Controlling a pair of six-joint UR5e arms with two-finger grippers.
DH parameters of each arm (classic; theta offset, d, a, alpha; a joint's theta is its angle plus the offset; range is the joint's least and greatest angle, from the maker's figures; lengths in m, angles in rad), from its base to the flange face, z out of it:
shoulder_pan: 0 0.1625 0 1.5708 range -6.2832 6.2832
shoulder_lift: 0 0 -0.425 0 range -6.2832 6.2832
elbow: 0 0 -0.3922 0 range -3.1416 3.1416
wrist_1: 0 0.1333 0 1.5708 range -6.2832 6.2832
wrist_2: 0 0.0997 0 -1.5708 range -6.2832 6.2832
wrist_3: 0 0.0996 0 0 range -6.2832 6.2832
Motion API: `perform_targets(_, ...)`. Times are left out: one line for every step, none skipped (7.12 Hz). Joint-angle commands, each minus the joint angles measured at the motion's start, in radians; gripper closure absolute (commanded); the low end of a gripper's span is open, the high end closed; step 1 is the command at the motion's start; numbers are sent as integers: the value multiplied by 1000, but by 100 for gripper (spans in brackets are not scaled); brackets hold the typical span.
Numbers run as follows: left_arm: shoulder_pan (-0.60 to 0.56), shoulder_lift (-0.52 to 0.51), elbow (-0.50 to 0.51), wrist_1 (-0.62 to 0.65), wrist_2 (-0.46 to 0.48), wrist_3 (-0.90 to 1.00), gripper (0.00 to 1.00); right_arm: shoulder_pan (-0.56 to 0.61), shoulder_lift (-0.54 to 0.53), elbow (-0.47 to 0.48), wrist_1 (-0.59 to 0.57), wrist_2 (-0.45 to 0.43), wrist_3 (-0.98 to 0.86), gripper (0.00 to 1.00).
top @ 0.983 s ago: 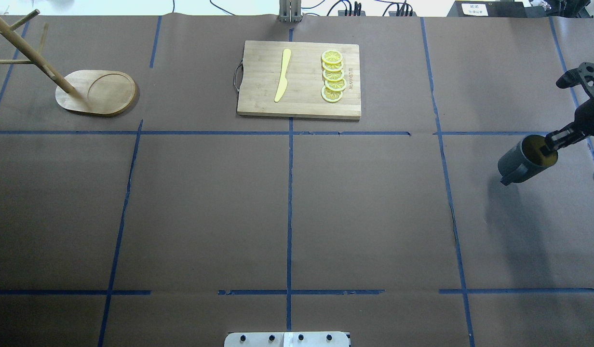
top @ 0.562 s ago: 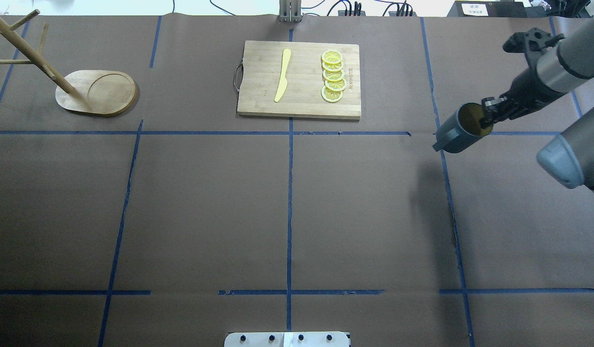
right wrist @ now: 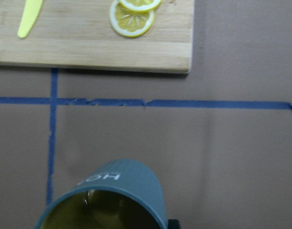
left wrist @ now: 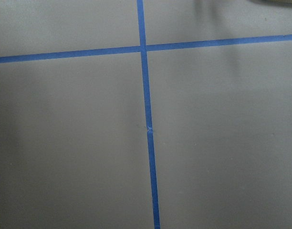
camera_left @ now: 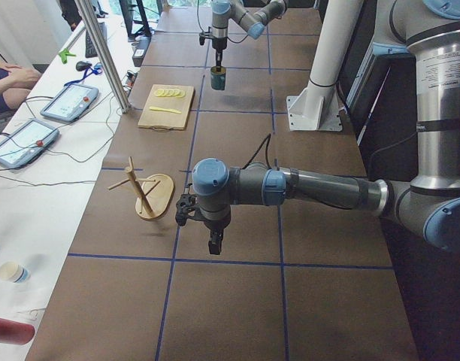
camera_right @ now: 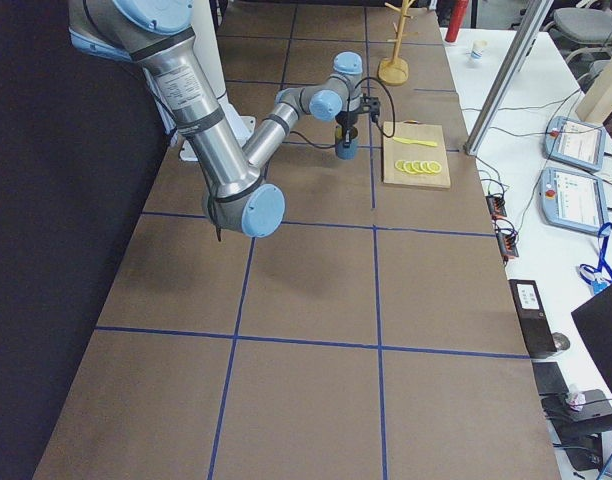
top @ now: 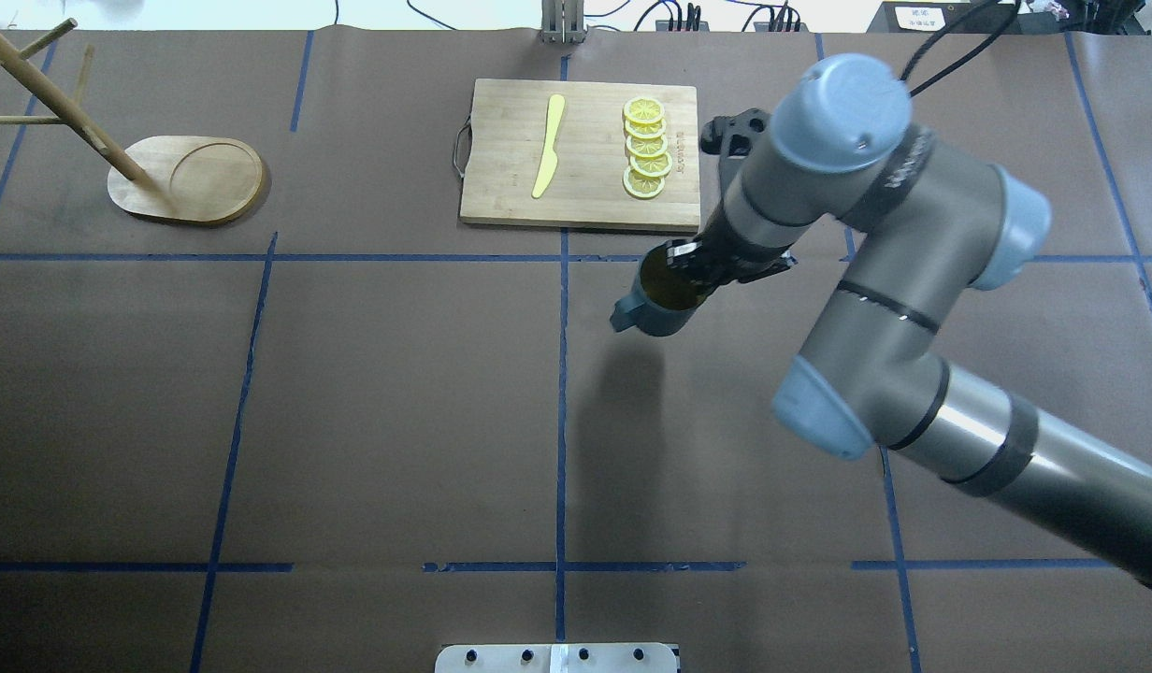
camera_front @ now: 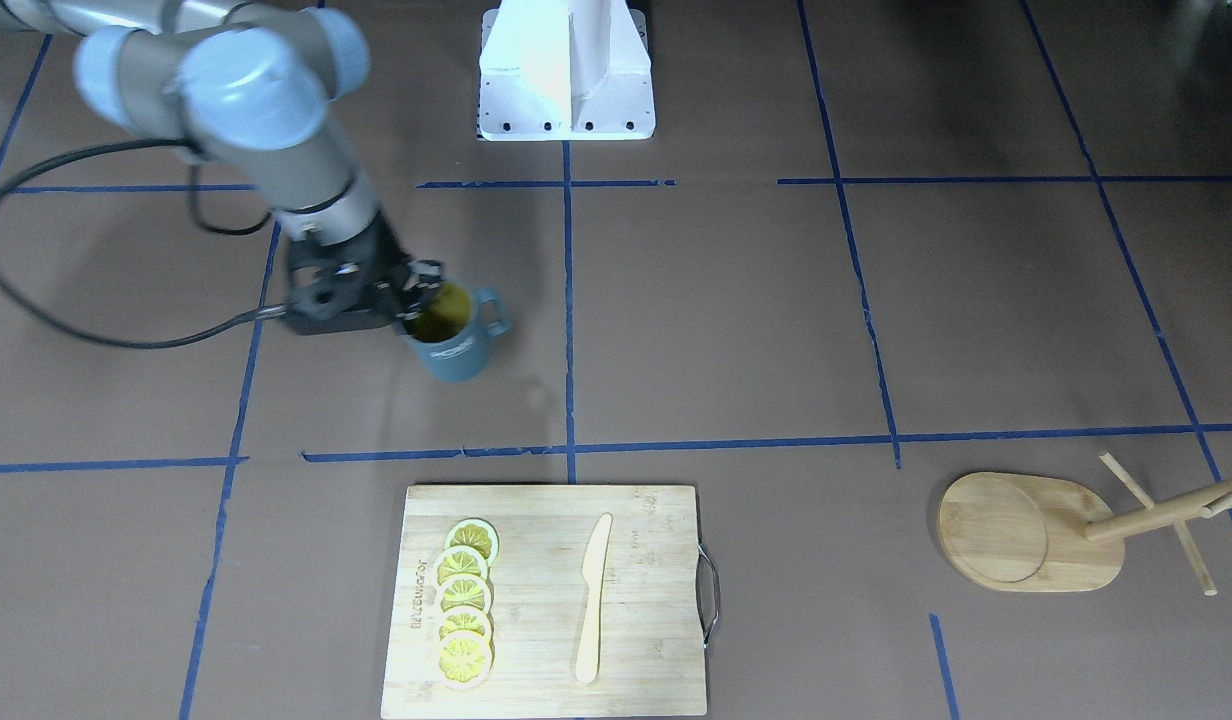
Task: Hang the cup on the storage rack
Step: 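Carry the teal mug with the right gripper toward the table center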
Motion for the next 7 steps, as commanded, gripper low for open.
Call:
perform_targets(0, 0, 1, 0, 0, 1, 0, -160, 130, -69, -34, -136, 132, 100)
perform_targets(0, 0, 1, 0, -2, 1, 0, -188, 163, -118, -32, -153, 149, 99)
perform_targets(2, 0, 0, 0, -2, 1, 0, -190, 161, -123, -30, -154, 149, 97)
perform_targets(2, 0, 0, 0, -2, 1, 0, -192, 152, -124, -30, -154, 148, 96)
perform_targets(2, 0, -2, 0, -2, 1, 0, -192, 148, -129, -30, -152, 148, 77)
perform_targets(2, -2, -2, 0, -2, 1, 0, -192, 147, -131, -27, -152, 145, 1)
perform_targets(2, -2, -2, 0, -2, 1, 0, -192, 148, -129, -27, -150, 142, 0)
